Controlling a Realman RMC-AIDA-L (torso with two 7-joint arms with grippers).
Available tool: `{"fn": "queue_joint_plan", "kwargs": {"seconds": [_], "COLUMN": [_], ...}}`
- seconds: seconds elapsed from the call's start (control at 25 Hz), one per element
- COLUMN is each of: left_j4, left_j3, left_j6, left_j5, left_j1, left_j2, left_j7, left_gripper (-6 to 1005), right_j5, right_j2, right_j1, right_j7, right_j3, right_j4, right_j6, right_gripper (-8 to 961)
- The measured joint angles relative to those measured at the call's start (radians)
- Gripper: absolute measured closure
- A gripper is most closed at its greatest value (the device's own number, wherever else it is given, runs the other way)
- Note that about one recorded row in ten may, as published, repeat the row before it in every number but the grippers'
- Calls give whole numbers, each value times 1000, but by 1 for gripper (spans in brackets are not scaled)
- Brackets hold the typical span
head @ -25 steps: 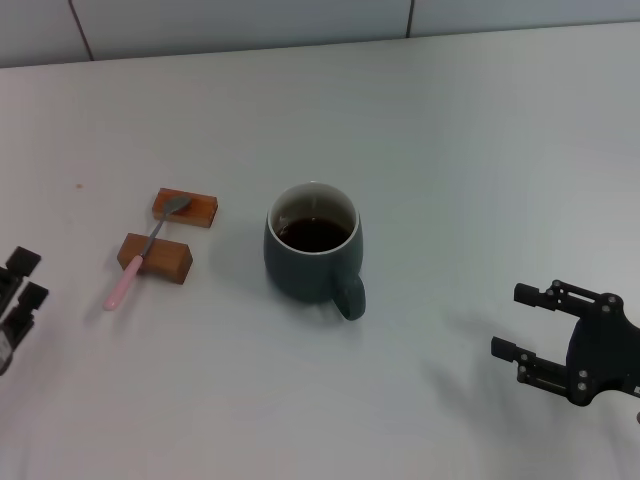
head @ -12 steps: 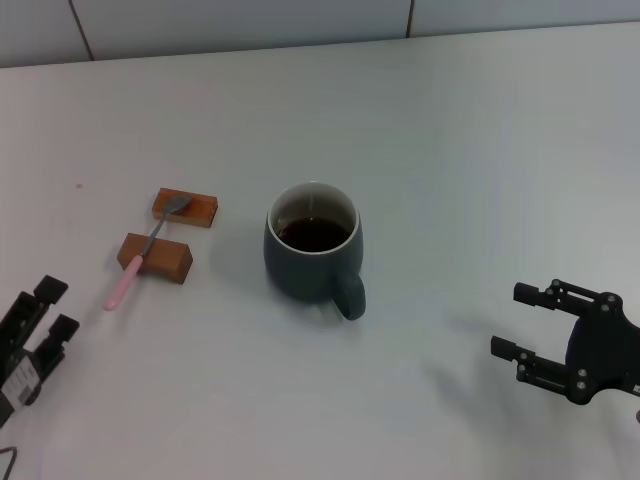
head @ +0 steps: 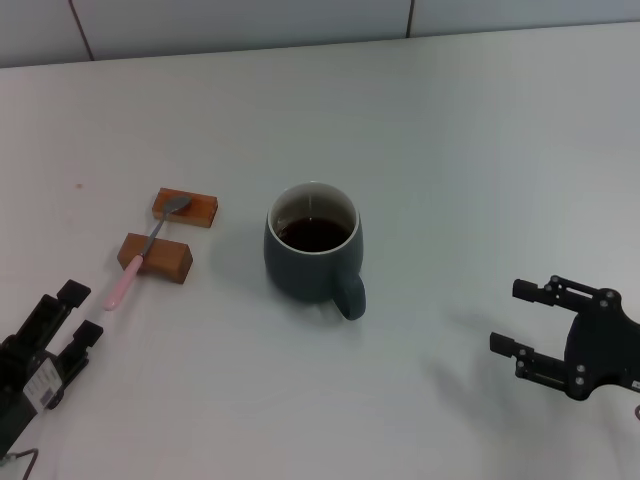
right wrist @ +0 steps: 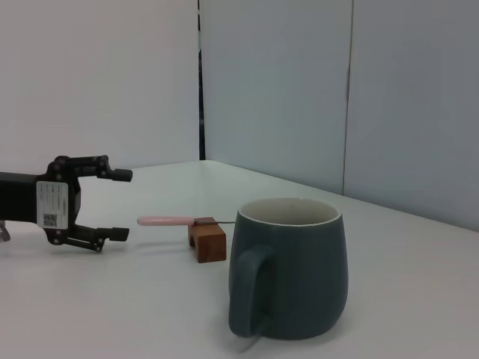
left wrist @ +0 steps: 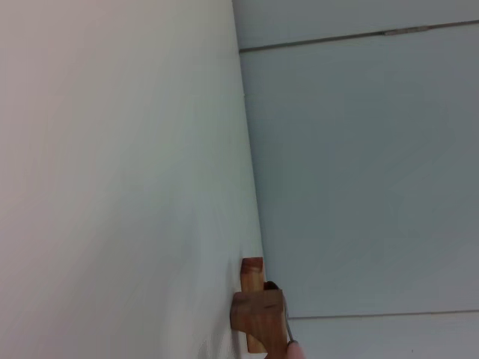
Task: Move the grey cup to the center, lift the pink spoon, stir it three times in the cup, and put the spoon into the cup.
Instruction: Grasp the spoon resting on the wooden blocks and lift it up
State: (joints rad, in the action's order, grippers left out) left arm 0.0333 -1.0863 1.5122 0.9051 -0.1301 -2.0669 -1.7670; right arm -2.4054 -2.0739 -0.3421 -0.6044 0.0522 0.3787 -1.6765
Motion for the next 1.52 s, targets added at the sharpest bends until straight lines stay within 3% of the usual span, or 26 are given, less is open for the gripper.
{"fn": "queue_joint_plan", "kwargs": {"seconds": [0.96,1.52], "left_j4": [80,87], "left_j3": [38,47], "left_j6": [-55,-80], "left_j5": [-10,-11], "left_j1": [-117,-152], "left_j2": [-10,-12], "left_j7": [-24,-37], "left_gripper": [176,184], "right_j5": [7,8], "right_j2": [0,1], "right_j1": [-24,-30], "right_j7": [-17,-25], "right_j3": [0,-1], "right_j4": [3,5], "right_j6": [3,3], "right_gripper": [279,279]}}
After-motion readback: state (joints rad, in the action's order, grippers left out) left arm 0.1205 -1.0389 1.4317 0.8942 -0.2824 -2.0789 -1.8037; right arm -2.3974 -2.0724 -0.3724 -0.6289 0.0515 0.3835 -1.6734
